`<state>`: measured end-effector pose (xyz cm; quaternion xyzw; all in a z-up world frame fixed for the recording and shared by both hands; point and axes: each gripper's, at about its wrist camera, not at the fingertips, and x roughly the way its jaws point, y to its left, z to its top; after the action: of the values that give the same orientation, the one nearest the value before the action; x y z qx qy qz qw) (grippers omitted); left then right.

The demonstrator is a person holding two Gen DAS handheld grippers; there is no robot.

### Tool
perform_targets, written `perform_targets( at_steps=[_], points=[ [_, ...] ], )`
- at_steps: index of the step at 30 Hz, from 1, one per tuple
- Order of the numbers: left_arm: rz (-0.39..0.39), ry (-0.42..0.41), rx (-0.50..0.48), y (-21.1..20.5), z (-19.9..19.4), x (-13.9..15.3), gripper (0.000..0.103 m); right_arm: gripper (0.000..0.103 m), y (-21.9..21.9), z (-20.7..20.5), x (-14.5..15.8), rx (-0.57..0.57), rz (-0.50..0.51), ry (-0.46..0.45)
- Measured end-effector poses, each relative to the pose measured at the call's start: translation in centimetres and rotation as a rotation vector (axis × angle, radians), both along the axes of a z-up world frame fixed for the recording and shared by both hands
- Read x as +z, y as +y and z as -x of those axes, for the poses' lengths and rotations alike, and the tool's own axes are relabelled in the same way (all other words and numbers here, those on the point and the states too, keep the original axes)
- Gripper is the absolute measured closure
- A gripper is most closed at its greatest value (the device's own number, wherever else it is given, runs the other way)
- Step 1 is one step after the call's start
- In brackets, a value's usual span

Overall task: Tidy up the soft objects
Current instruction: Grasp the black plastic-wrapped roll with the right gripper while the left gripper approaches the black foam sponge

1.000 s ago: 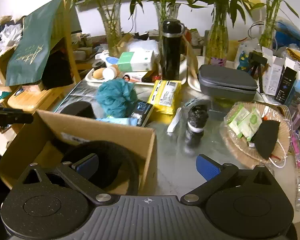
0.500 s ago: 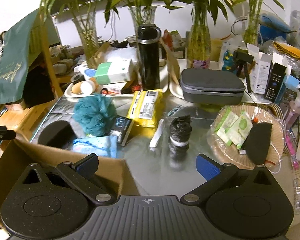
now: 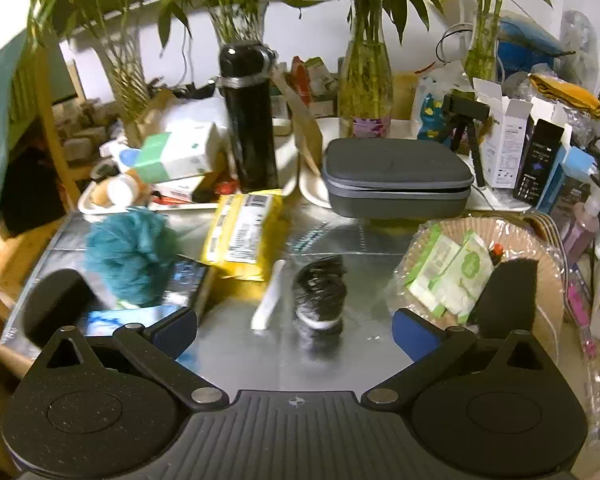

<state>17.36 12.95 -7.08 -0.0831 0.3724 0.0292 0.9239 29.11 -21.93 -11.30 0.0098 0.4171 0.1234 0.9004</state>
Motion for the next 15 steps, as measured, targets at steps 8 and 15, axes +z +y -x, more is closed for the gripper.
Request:
perform_targets(
  at_steps=[8, 15],
  points=[
    [0.001, -0.005, 0.005, 0.0, -0.4, -0.1, 0.039, 0.000, 0.4, -3.2, -3.8, 0.000, 0.005, 0.032],
    [0.007, -0.001, 0.000, -0.3, -0.9, -0.3, 0.039, 0.002, 1.2, -5.4, -6.8, -0.023, -0.001, 0.049]
  ],
)
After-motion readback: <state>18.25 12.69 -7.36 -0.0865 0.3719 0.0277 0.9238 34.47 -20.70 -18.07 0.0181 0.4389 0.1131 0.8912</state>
